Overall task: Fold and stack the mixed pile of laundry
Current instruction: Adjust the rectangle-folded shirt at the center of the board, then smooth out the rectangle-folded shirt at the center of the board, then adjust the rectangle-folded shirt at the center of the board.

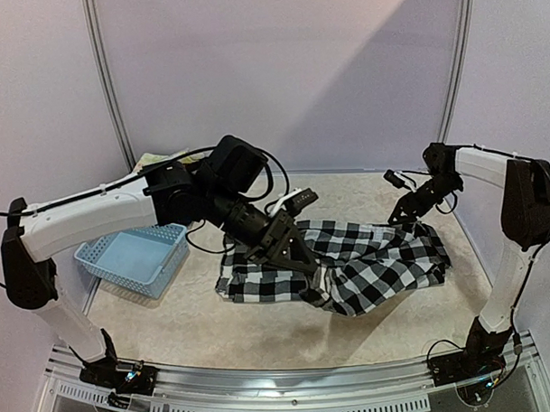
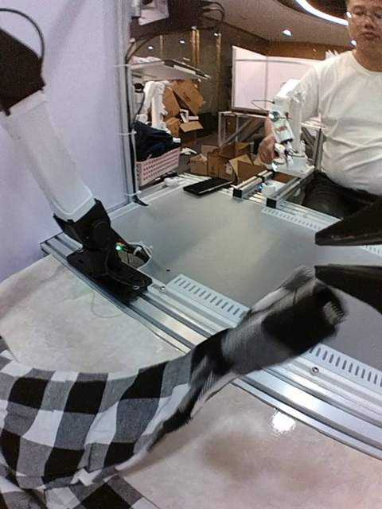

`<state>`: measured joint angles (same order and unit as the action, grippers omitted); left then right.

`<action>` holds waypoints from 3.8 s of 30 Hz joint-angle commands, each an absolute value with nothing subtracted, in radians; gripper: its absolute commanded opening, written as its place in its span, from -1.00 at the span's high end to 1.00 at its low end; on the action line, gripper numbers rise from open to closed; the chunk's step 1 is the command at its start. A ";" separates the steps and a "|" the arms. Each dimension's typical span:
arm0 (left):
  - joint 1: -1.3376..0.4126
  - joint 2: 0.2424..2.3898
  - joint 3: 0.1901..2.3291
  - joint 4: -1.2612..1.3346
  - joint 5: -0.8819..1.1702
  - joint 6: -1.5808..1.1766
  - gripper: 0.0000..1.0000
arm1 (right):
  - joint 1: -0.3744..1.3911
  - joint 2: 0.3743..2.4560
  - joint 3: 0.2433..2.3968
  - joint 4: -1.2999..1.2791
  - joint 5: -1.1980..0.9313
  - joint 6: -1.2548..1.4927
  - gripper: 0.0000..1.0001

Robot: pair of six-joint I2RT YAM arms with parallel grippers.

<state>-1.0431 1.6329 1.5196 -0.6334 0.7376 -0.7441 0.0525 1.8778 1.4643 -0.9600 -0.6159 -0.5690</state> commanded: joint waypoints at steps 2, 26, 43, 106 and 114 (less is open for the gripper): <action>-1.047 1.552 1.478 -0.767 0.737 -0.712 0.61 | 0.047 1.932 1.531 -0.962 -0.559 -0.605 -0.22; -0.839 2.219 1.735 -0.217 0.506 -0.804 0.21 | -0.037 2.197 1.786 -1.151 -0.553 -0.681 -0.45; -0.827 2.582 2.030 -0.070 0.594 -0.928 0.30 | -0.064 2.270 1.767 -1.235 -0.622 -0.722 -0.04; -1.497 1.692 1.229 -0.708 -0.072 0.191 0.07 | -0.077 1.717 1.373 -1.142 -0.885 -0.726 0.00; -1.559 1.828 1.234 -0.636 -0.148 0.261 0.22 | -0.077 1.703 1.359 -1.144 -0.892 -0.720 0.00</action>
